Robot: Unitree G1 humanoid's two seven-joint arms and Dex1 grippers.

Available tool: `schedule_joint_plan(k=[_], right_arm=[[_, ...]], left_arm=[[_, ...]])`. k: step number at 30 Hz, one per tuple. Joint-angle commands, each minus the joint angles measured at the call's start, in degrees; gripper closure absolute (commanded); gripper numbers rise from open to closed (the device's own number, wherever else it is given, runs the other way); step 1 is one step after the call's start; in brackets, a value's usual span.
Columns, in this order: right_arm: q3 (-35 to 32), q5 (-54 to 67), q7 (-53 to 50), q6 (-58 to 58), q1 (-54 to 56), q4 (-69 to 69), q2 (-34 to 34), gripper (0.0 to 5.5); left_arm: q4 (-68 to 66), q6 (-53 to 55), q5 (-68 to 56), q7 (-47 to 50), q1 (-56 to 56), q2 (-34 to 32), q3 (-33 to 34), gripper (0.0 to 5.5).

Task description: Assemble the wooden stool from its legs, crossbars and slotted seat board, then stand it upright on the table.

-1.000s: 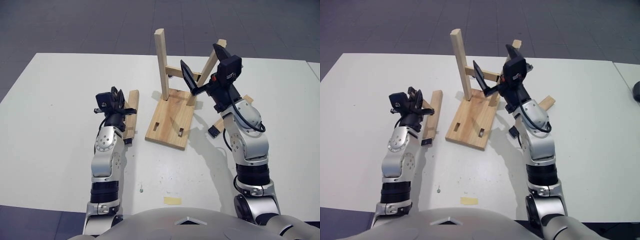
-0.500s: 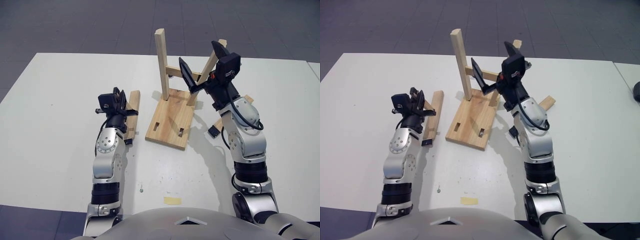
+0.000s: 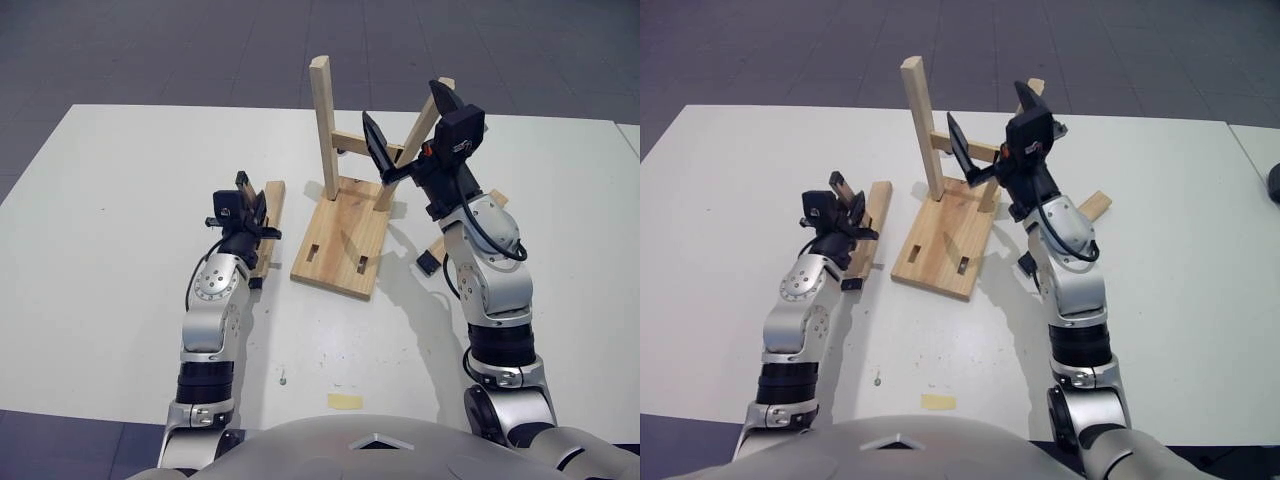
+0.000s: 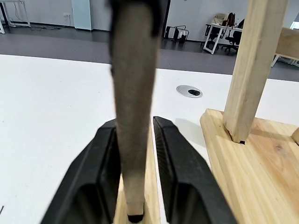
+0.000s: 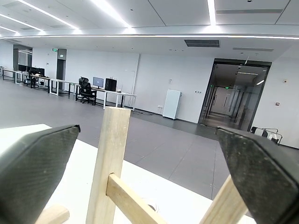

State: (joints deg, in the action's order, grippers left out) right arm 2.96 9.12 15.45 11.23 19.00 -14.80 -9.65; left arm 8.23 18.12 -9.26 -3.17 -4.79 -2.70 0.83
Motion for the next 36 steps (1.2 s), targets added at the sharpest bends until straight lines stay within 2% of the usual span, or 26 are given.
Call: schedule_joint_plan(k=[1, 8, 14, 19, 21, 26, 29, 36], right_arm=[[0.11, 0.0, 0.04, 0.14, 0.09, -0.39, 0.3, 0.1], [0.53, -0.25, -0.01, -0.03, -0.5, -0.54, 0.64, 0.1], [1.1, -0.53, 0.18, -0.02, -1.02, -0.81, 0.76, 0.1], [1.11, -0.44, 0.11, 0.05, -1.06, -1.08, 0.65, 0.1], [1.11, -0.32, 0.28, 0.08, -1.1, -1.02, 0.59, 0.1], [1.39, -0.1, 0.19, 0.54, -1.49, -1.27, 0.96, 0.1], [1.06, 0.53, 0.11, 1.3, -1.34, -1.6, 1.13, 0.1], [0.67, 0.98, 0.28, 2.08, -1.36, -1.77, 1.02, 0.1]], left_arm=[[2.43, 1.71, -0.31, 0.64, -3.34, -0.69, 1.78, 3.61], [7.66, 5.84, -1.23, 0.89, -9.17, -1.5, 3.6, 2.34], [13.97, 11.07, -2.99, 1.5, -18.38, -3.8, 6.39, 1.37], [11.81, 11.65, -2.28, 0.79, -28.21, -8.53, 9.1, 0.41], [9.37, 11.77, -3.35, -0.08, -28.39, -8.62, 9.68, 0.11], [-14.57, 4.37, -1.24, -2.15, -19.91, -3.68, 5.95, 0.11], [-26.33, -1.81, 0.69, -1.38, -19.37, -1.95, 4.91, 0.11], [-24.83, -4.15, -0.26, -0.37, -19.96, -2.25, 6.28, 0.11]])
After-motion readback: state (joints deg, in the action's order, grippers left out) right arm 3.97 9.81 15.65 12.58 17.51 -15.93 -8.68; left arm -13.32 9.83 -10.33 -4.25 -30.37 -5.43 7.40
